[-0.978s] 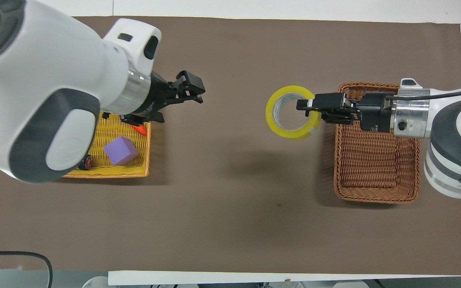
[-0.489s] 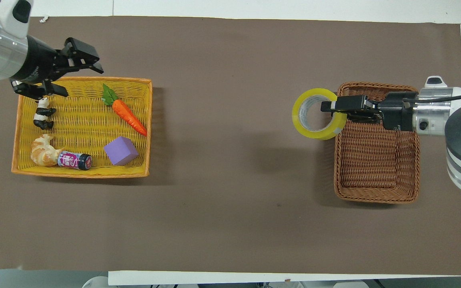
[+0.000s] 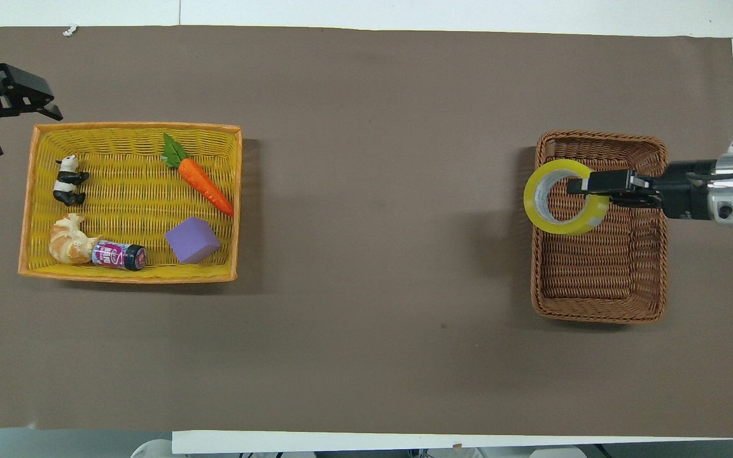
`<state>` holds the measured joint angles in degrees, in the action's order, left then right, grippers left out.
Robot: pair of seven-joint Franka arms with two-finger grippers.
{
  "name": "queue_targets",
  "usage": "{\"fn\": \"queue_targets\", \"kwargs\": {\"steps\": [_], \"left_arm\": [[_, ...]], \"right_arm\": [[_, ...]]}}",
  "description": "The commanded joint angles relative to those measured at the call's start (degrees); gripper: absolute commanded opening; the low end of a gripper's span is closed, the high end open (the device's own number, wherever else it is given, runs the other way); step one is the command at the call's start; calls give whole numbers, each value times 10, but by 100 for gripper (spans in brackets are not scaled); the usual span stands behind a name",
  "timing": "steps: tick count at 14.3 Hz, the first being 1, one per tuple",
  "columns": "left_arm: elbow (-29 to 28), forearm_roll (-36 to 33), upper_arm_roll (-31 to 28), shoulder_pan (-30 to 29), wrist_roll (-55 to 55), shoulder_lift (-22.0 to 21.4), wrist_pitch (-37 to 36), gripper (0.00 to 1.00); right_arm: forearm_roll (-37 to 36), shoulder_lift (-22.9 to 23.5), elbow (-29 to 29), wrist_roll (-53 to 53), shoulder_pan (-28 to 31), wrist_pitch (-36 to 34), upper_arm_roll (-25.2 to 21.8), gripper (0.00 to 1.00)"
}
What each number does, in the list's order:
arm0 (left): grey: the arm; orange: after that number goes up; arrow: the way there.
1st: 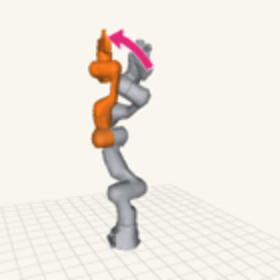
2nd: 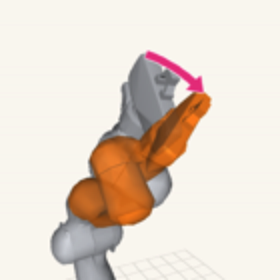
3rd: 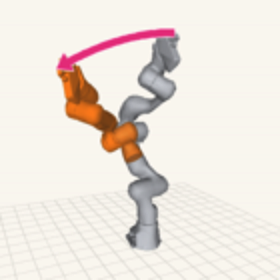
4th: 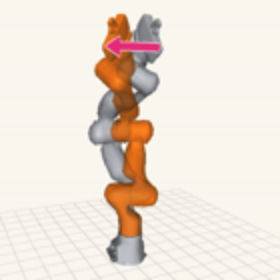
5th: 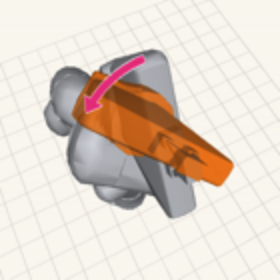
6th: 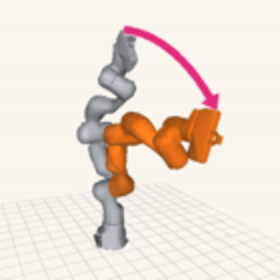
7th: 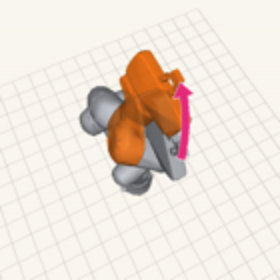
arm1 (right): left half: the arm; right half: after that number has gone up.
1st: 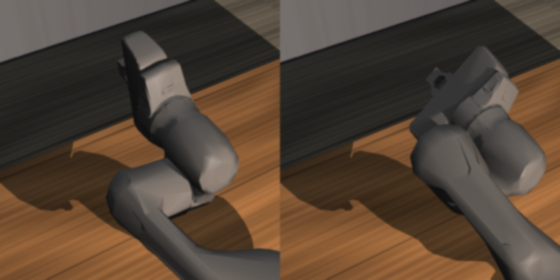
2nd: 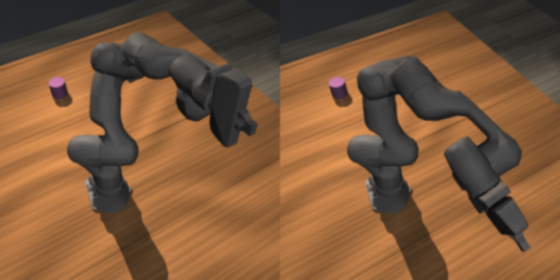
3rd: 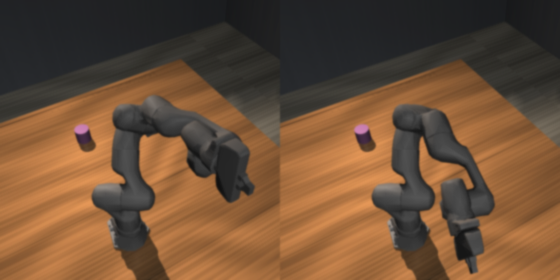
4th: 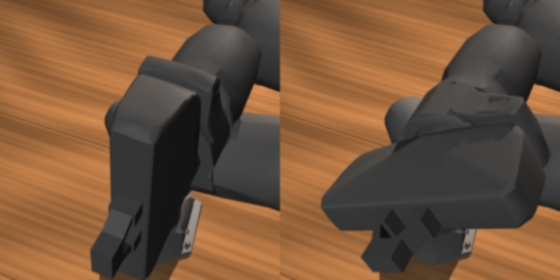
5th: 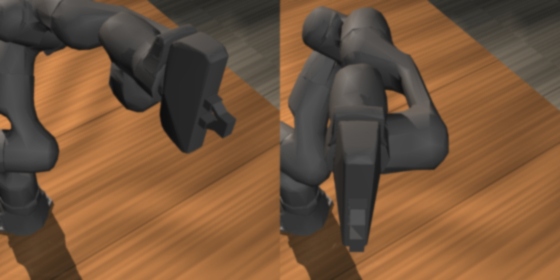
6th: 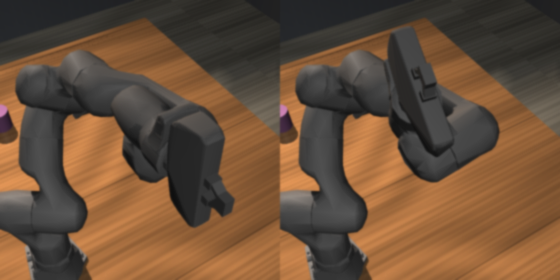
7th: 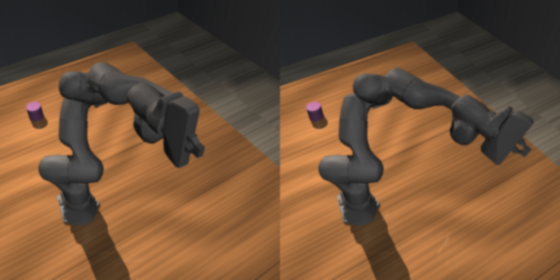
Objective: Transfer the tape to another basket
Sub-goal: 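Lower the tape into the brown wicker basket with the right gripper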
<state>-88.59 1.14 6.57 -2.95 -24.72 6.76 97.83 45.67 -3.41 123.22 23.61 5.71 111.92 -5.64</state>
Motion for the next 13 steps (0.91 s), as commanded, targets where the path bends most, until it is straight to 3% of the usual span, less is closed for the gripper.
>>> {"fn": "queue_targets", "kwargs": {"steps": [1, 6, 11, 13], "left_arm": [[-6, -15, 5, -19, 62, -19, -19, 100], [-26, -14, 8, -12, 75, -27, -3, 100], [-26, -10, 13, -18, 81, -32, -18, 100], [-25, -3, 20, -35, 154, -38, -45, 100]], "right_arm": [[4, 12, 16, 67, 49, -28, 6, 0], [6, 67, 24, 187, 78, -31, 6, 0], [6, 72, 33, 201, 78, -22, 5, 0], [-1, 72, 33, 201, 82, -21, 5, 4]]}}
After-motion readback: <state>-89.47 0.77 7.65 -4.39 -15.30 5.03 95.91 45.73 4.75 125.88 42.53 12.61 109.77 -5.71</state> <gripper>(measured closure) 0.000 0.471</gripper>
